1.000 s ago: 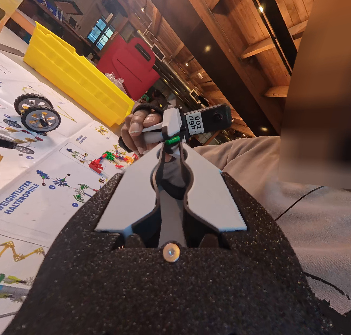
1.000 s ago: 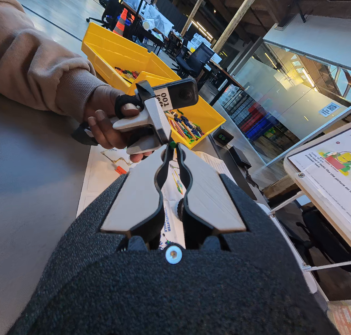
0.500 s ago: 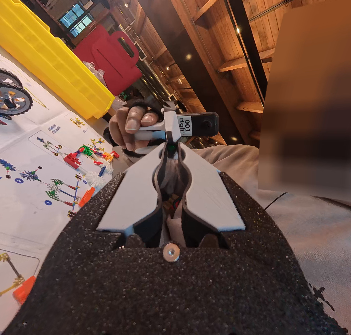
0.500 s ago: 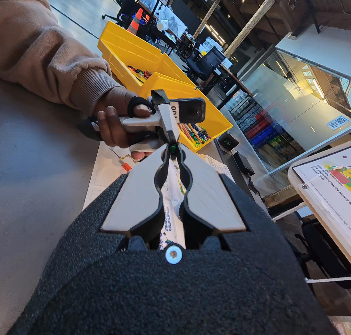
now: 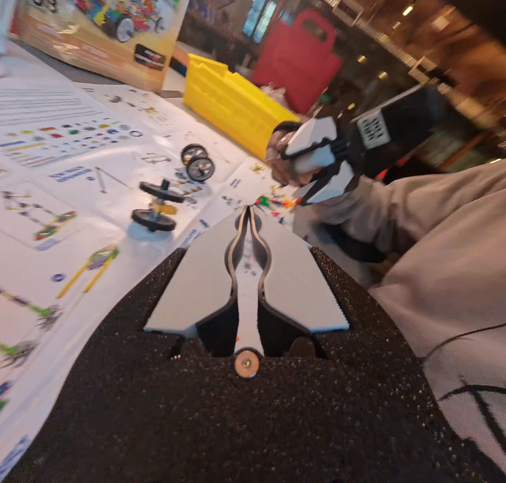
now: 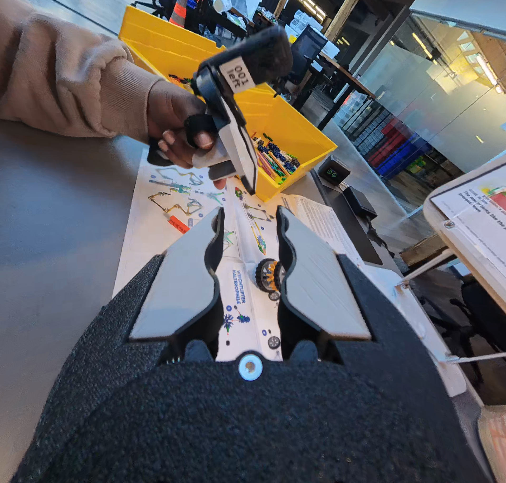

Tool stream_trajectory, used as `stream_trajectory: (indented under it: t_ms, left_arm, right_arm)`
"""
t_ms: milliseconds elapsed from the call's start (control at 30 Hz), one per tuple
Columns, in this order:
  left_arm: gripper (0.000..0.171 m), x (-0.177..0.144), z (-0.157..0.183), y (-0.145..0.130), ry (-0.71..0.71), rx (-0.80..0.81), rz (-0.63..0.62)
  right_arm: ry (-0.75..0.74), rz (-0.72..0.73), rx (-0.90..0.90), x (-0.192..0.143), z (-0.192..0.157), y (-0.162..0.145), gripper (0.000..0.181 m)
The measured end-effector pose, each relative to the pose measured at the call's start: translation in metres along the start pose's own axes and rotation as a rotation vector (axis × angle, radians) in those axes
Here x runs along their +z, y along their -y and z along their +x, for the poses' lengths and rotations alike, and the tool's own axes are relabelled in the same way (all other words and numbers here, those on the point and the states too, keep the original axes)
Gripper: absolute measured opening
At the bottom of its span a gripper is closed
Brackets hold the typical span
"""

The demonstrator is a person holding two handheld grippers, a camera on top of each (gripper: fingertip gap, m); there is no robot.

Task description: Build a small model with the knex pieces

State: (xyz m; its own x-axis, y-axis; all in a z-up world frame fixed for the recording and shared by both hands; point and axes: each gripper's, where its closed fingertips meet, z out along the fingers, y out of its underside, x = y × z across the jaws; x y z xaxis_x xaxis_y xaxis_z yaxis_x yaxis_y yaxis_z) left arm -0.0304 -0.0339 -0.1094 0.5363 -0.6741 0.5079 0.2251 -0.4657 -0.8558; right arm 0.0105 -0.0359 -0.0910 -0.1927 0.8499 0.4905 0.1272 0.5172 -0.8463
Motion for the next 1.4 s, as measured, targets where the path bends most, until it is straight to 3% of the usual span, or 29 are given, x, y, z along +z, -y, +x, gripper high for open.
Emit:
stream_trajectory:
  t_ms: [100, 200, 367, 467, 533, 667, 733, 833, 900, 933, 1000, 1067, 1100, 1167, 1233, 1300, 1400]
  left_arm:
    - [0.000, -0.003, -0.019, -0.018, 0.179, 0.200, -0.162]
    - [0.022, 0.014, -0.022, -0.048, 0.210, 0.280, -0.313]
    - [0.030, 0.037, -0.040, -0.099, 0.305, 0.436, -0.601]
    - [0.027, 0.044, -0.044, -0.100, 0.324, 0.447, -0.616]
    - [0.016, 0.045, -0.044, -0.099, 0.324, 0.440, -0.618]
    - [0.015, 0.044, -0.046, -0.097, 0.337, 0.466, -0.619]
    - [0.015, 0.036, -0.048, -0.079, 0.377, 0.490, -0.558]
    - [0.015, -0.012, -0.062, 0.000, 0.611, 0.542, -0.313]
    - [0.015, -0.072, -0.080, 0.050, 0.870, 0.545, -0.170]
    - [0.015, -0.102, -0.090, 0.062, 0.994, 0.524, -0.143]
    - [0.016, -0.150, -0.114, 0.062, 1.189, 0.429, -0.164]
    - [0.043, -0.178, -0.133, 0.050, 1.311, 0.349, -0.218]
    - [0.047, -0.181, -0.135, 0.046, 1.328, 0.350, -0.230]
    - [0.048, -0.169, -0.130, 0.044, 1.280, 0.400, -0.234]
    - [0.040, -0.135, -0.113, 0.041, 1.101, 0.459, -0.239]
    - [0.029, -0.084, -0.080, 0.018, 0.741, 0.414, -0.275]
    - [0.045, -0.038, -0.028, -0.048, 0.277, 0.205, -0.478]
  right_arm:
    - [0.025, -0.079, 0.062, -0.008, 0.010, -0.018, 0.034]
    - [-0.002, -0.138, 0.110, -0.018, 0.027, -0.033, 0.033]
    - [-0.052, -0.141, 0.150, -0.029, 0.044, -0.037, 0.031]
    - [-0.060, -0.144, 0.155, -0.032, 0.046, -0.038, 0.030]
    - [-0.060, -0.144, 0.158, -0.032, 0.047, -0.039, 0.030]
    - [-0.061, -0.153, 0.158, -0.033, 0.047, -0.040, 0.030]
    - [-0.058, -0.162, 0.154, -0.035, 0.047, -0.040, 0.030]
    - [-0.033, -0.205, 0.152, -0.041, 0.045, -0.044, 0.030]
    - [0.031, -0.239, 0.174, -0.044, 0.037, -0.048, 0.030]
    - [0.070, -0.260, 0.188, -0.044, 0.031, -0.051, 0.030]
    - [0.137, -0.289, 0.205, -0.040, 0.018, -0.057, 0.030]
    - [0.188, -0.312, 0.202, -0.034, 0.004, -0.060, 0.031]
    - [0.211, -0.329, 0.193, -0.031, -0.003, -0.063, 0.031]
    - [0.242, -0.355, 0.173, -0.027, -0.013, -0.067, 0.031]
    - [0.266, -0.361, 0.179, -0.024, -0.020, -0.068, 0.030]
    - [0.270, -0.367, 0.179, -0.023, -0.021, -0.070, 0.030]
    - [0.263, -0.363, 0.191, -0.024, -0.019, -0.070, 0.031]
